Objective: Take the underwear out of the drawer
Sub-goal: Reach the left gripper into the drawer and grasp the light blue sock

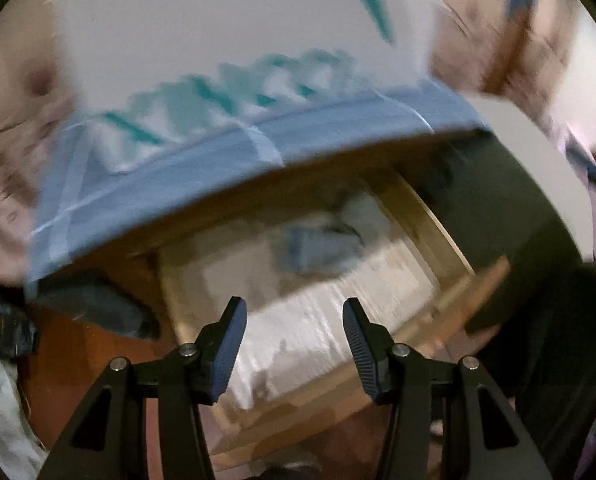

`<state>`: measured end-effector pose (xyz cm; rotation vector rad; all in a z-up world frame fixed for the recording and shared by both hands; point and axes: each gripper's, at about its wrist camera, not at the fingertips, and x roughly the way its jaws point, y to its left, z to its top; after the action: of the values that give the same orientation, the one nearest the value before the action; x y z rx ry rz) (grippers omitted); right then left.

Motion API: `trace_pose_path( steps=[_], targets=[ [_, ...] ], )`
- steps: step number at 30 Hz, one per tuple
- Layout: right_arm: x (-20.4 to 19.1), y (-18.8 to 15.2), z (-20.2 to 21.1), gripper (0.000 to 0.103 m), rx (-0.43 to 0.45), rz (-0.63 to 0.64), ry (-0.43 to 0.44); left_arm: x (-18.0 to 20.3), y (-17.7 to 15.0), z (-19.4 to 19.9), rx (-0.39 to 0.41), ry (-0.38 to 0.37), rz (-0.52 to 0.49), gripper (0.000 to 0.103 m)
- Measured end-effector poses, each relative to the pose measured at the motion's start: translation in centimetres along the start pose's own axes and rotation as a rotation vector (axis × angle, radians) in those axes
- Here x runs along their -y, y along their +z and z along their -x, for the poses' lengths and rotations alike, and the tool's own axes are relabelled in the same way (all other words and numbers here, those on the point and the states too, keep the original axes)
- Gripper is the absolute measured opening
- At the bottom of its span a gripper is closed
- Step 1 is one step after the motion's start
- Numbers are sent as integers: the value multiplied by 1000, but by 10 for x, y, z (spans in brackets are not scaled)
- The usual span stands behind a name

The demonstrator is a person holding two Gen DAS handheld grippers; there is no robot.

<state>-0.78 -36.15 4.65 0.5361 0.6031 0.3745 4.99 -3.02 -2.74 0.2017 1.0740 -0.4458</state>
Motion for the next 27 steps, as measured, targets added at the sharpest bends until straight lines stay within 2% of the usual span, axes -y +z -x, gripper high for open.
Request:
trace_pose_path(
  steps=[1,3,6,9,13,17,20,22,24,27],
  targets=[
    [-2,3,8,101,36,14,6,10,1,-8,-20,-11,-30,51],
    [-6,4,14,101,54,46,19,24,5,-23,-47,-31,-46,51],
    [2,-1,13,101,32,12,40,31,10,-52,-83,-57,46,51],
    [7,-2,23,101,61,-1,78,27,11,-81,-113,-111,216,51],
    [15,-2,24,101,64,-40,130,12,5,-114,-127,-140,538,51],
    [13,-2,24,101,62,-38,185,-3,-1,-139,-130,-209,833,51],
    [13,-3,22,101,49,-32,215,-6,-1,-150,-112,-194,935,51],
    [14,-3,23,101,50,-35,236,-7,-3,-152,-46,-195,1007,52],
    [16,-3,24,101,48,-47,265,-6,-5,-155,-5,-163,1059,52],
    [25,-3,27,101,60,-87,307,-7,-6,-170,-59,-158,1142,52]
  ],
)
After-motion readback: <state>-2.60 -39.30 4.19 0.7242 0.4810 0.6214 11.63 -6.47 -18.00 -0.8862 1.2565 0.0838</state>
